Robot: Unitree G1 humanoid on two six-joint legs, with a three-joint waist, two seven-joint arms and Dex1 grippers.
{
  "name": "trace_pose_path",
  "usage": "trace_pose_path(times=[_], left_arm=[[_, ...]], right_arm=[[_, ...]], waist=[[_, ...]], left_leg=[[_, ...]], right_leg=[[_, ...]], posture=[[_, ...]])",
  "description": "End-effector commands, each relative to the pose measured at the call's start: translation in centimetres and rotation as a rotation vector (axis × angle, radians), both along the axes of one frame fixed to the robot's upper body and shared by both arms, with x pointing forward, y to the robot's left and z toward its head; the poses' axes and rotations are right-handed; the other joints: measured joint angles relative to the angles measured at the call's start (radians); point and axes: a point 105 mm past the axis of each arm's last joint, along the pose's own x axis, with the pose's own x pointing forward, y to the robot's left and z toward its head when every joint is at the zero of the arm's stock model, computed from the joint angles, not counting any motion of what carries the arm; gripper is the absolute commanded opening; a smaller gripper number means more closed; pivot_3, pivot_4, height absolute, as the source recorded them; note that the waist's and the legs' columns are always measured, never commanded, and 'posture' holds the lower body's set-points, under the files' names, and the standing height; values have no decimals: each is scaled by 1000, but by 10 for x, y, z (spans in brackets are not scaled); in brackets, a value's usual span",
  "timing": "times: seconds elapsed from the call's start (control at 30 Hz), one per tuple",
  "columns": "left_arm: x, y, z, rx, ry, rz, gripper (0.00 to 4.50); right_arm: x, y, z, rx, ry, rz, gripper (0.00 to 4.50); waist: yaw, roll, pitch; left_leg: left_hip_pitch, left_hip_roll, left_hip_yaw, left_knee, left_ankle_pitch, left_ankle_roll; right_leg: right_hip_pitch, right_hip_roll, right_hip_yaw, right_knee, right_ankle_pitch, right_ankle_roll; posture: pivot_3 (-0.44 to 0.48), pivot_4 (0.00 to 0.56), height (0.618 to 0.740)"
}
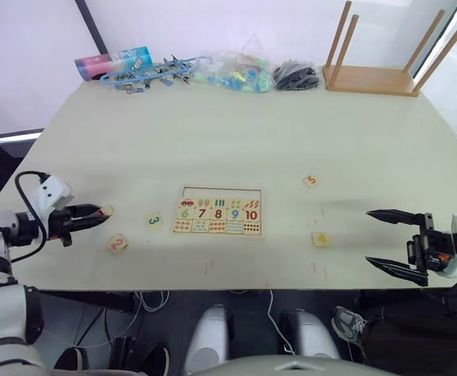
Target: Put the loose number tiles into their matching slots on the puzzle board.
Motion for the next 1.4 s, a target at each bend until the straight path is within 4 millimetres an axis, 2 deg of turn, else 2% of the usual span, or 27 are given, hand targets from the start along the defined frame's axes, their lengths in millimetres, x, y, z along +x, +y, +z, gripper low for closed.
trace_pose_path(times=[0.03, 0.2, 0.43, 0.57, 0.7, 1.07, 1.2, 1.4], left_arm=[[-12, 14, -10, 22, 61, 73, 965], [-13, 16, -9, 6, 35, 87, 965], [-1, 7, 17, -41, -63, 27, 965], [12, -14, 46, -77, -113, -126, 965], [21, -32, 60, -100, -133, -227, 965], [50, -88, 80, -72, -149, -461, 965], [61, -116, 86, -35, -137, -566, 965], [69, -146, 84, -3, -120, -687, 965]], right_arm=[[1, -1, 13, -5, -68, -6, 4500], [3, 2, 14, 0, -72, -2, 4500], [4, 7, 13, 22, -74, -5, 4500], [-2, 5, 6, 42, -60, -22, 4500], [-7, 4, 3, 48, -45, -26, 4500], [-12, 7, -3, 52, -33, -47, 4500], [-15, 13, -5, 70, -47, -71, 4500], [-19, 18, -6, 85, -53, -102, 4500]], waist=[[-1, 2, -1], [-8, 4, -3], [-15, 2, -2], [-9, -6, -3], [-12, -6, -3], [-20, -7, -2], [-21, -7, -2], [-18, -7, -2]], left_leg=[[0, 0, 0, 0, 0, 0], [1, 1, 1, -1, 0, 0], [0, 1, 1, 0, 0, 0], [-4, 0, -2, 0, 0, 0], [-11, -1, -4, 3, 0, 0], [-12, -2, -6, 4, 0, 0], [-12, -3, -5, 4, 0, 0], [-13, -4, -7, 7, 0, 1]], right_leg=[[0, 0, 0, 0, 0, 0], [0, 0, 1, 0, 0, 0], [0, 0, 1, 0, 0, 0], [-1, 0, -2, -1, 1, -1], [-4, 0, -4, -1, 3, -4], [-4, 1, -3, -1, 5, 2], [-4, 1, -2, -1, 5, 2], [-3, 2, 1, -1, 5, 4]], posture=[[0, 150, 737], [0, 150, 737], [0, 150, 737], [0, 150, 737], [0, 150, 737], [0, 150, 737], [0, 150, 737], [0, 150, 737]])
